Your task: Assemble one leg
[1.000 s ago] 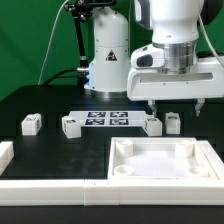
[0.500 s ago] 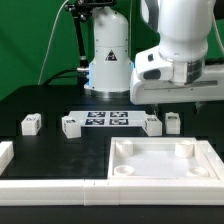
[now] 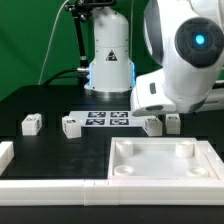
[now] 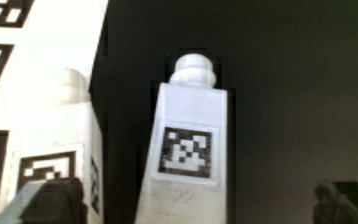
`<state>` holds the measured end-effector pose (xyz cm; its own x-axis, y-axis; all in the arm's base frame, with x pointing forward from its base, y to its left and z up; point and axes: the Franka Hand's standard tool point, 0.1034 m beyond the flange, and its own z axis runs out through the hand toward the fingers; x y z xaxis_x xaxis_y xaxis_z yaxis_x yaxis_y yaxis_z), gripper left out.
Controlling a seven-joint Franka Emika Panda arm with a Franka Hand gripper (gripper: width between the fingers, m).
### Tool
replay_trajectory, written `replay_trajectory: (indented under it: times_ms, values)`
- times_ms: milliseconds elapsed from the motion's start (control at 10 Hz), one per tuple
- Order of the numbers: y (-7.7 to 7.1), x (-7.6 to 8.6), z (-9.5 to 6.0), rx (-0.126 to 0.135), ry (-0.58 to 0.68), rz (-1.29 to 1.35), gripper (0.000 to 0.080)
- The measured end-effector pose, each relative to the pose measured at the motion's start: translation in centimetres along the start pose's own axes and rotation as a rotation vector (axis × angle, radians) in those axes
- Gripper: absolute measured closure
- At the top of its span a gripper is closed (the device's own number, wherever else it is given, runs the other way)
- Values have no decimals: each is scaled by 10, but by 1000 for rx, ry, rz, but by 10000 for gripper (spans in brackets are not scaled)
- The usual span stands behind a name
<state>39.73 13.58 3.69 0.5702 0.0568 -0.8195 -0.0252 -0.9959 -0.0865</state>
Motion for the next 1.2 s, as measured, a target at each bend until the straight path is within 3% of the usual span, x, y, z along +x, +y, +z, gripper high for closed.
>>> replay_trajectory:
  times_ms: [100, 400, 700, 1200]
  values:
    - [-4, -4, 6, -12, -103, 8, 150]
    - [-6, 2, 13, -16, -107, 14, 150]
    - [-11, 4, 31, -29, -95, 11, 150]
    - [-10, 4, 39, -30, -98, 10, 150]
